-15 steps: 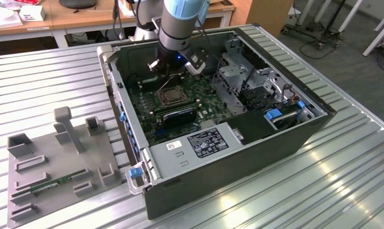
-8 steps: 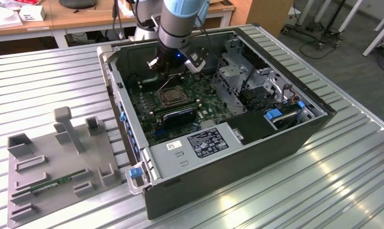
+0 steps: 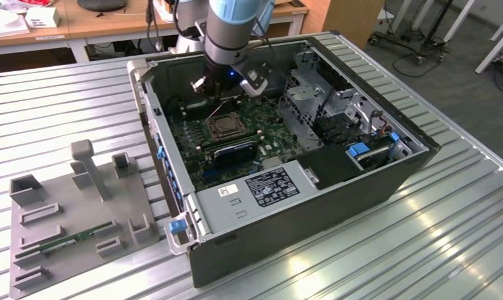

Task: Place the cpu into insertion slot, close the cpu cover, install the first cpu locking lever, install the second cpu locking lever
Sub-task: 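Install the first cpu locking lever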

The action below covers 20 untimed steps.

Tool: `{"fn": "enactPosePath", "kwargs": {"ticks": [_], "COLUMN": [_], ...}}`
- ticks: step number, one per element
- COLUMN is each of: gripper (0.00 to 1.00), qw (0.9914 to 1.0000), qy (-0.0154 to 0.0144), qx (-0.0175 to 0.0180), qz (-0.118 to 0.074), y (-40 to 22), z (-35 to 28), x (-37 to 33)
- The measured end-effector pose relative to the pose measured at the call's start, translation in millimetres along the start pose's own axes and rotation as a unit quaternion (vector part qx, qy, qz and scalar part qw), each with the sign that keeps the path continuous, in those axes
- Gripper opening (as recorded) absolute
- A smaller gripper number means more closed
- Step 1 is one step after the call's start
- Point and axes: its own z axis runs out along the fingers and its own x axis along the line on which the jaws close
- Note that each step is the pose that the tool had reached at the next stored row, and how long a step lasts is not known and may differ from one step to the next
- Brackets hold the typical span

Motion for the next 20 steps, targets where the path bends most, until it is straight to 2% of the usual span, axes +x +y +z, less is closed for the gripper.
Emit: {"fn": "enactPosePath", "kwargs": {"ticks": [12,16,20], "gripper": [0.11,0.11,0.11], "qw": [0.99997,0.99994,0.99992], "qy": [-0.0072,-0.01,-0.0111], "qx": [0.0,-0.0026,-0.0048], "qz": [-0.003,-0.004,-0.004], "y": [-7.1,-10.0,-14.7], "z": [-8.2,-11.0,-13.1], "x": [3.8,5.4,6.1]}}
